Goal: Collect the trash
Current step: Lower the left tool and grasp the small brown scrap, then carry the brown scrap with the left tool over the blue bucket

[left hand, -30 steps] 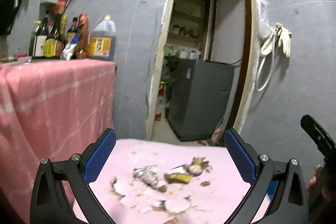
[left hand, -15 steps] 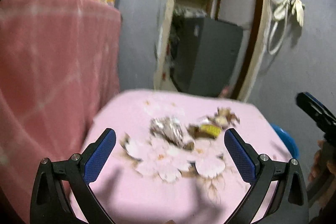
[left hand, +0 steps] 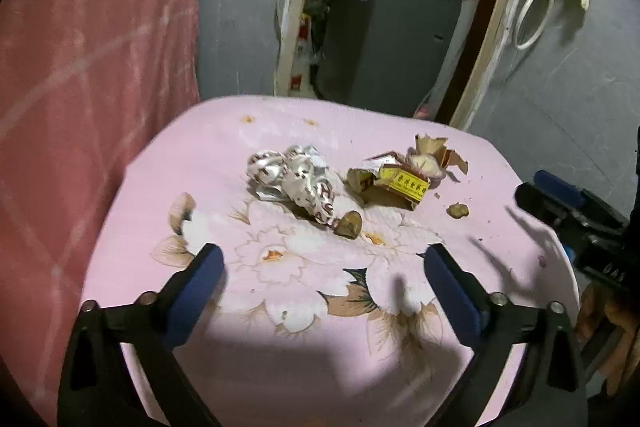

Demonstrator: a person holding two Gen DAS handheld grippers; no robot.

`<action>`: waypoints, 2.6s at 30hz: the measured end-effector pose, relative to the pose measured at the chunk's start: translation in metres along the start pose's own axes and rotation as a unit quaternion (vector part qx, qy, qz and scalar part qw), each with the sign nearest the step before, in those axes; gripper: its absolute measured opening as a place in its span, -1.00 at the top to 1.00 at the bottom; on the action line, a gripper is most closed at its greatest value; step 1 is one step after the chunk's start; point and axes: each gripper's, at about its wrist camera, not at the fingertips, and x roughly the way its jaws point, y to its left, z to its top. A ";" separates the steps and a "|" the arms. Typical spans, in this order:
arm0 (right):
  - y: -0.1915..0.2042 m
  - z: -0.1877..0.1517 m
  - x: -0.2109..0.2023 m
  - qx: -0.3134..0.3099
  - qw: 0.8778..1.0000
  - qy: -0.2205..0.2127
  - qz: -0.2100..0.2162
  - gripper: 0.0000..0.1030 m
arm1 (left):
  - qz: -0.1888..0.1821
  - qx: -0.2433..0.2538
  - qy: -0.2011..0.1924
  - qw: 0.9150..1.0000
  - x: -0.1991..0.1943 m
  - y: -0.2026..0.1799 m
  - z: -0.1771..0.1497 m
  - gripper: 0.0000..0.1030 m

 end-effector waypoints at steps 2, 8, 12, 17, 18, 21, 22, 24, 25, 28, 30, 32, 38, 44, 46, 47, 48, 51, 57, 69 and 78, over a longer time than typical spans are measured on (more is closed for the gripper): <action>0.002 -0.002 0.007 -0.006 1.000 0.017 0.004 -0.29 | -0.011 -0.005 0.015 1.000 0.006 0.001 0.003 -0.48; 0.002 -0.005 0.025 -0.011 0.998 0.058 0.019 0.03 | -0.036 -0.008 0.038 0.999 0.019 0.000 0.011 -0.03; 0.002 -0.003 0.034 -0.012 0.997 0.077 0.028 0.13 | -0.042 -0.008 0.043 0.998 0.027 -0.003 0.018 0.13; 0.006 -0.001 0.048 -0.021 0.994 0.102 0.035 0.19 | -0.037 -0.011 0.055 0.998 0.041 -0.003 0.023 0.27; 0.006 -0.001 0.050 -0.021 0.994 0.105 0.037 0.21 | -0.035 -0.010 0.056 0.998 0.043 -0.003 0.023 0.27; 0.006 -0.001 0.058 -0.021 0.992 0.118 0.038 0.36 | -0.027 -0.003 0.057 0.998 0.045 -0.004 0.023 0.28; 0.006 -0.001 0.059 -0.022 0.992 0.121 0.038 0.39 | -0.024 0.000 0.057 0.998 0.046 -0.005 0.023 0.30; 0.007 -0.002 0.061 -0.024 0.991 0.126 0.037 0.47 | -0.016 0.005 0.059 0.998 0.047 -0.005 0.023 0.39; 0.008 -0.002 0.062 -0.025 0.991 0.129 0.036 0.48 | -0.011 0.006 0.060 0.998 0.048 -0.005 0.023 0.46; 0.007 -0.002 0.064 -0.025 0.990 0.137 0.038 0.51 | -0.003 0.003 0.063 0.998 0.049 -0.002 0.023 0.63; 0.006 -0.001 0.065 -0.023 0.989 0.138 0.039 0.53 | 0.000 0.002 0.063 0.998 0.049 -0.001 0.023 0.69; 0.005 -0.001 0.064 -0.021 0.990 0.134 0.041 0.56 | 0.001 0.005 0.061 0.998 0.048 -0.001 0.022 0.70; 0.007 -0.003 0.054 -0.017 0.992 0.113 0.044 0.59 | -0.005 0.014 0.055 0.998 0.041 -0.007 0.019 0.71; 0.005 -0.006 0.025 -0.012 0.997 0.058 0.045 0.59 | -0.033 0.010 0.028 0.999 0.023 -0.015 0.016 0.71; 0.004 -0.004 0.015 -0.013 0.998 0.037 0.040 0.59 | -0.040 0.010 0.008 0.999 0.014 -0.021 0.017 0.71; 0.004 -0.003 0.008 -0.013 0.999 0.023 0.036 0.59 | -0.044 0.011 -0.006 0.999 0.009 -0.025 0.018 0.71; 0.004 -0.002 0.000 -0.015 0.999 0.008 0.031 0.59 | -0.045 0.012 -0.018 0.999 0.004 -0.028 0.019 0.71; 0.002 0.003 -0.021 -0.017 0.999 -0.032 0.020 0.59 | -0.052 0.014 -0.055 0.997 -0.014 -0.039 0.024 0.71; -0.006 0.015 -0.074 -0.015 0.992 -0.124 -0.008 0.59 | -0.070 0.013 -0.126 0.990 -0.048 -0.063 0.039 0.71; -0.034 0.017 -0.174 -0.018 0.958 -0.267 -0.100 0.58 | -0.111 0.065 -0.246 0.961 -0.101 -0.148 0.060 0.71; -0.078 0.001 -0.222 -0.003 0.941 -0.297 -0.161 0.58 | -0.159 0.096 -0.259 0.948 -0.099 -0.211 0.065 0.71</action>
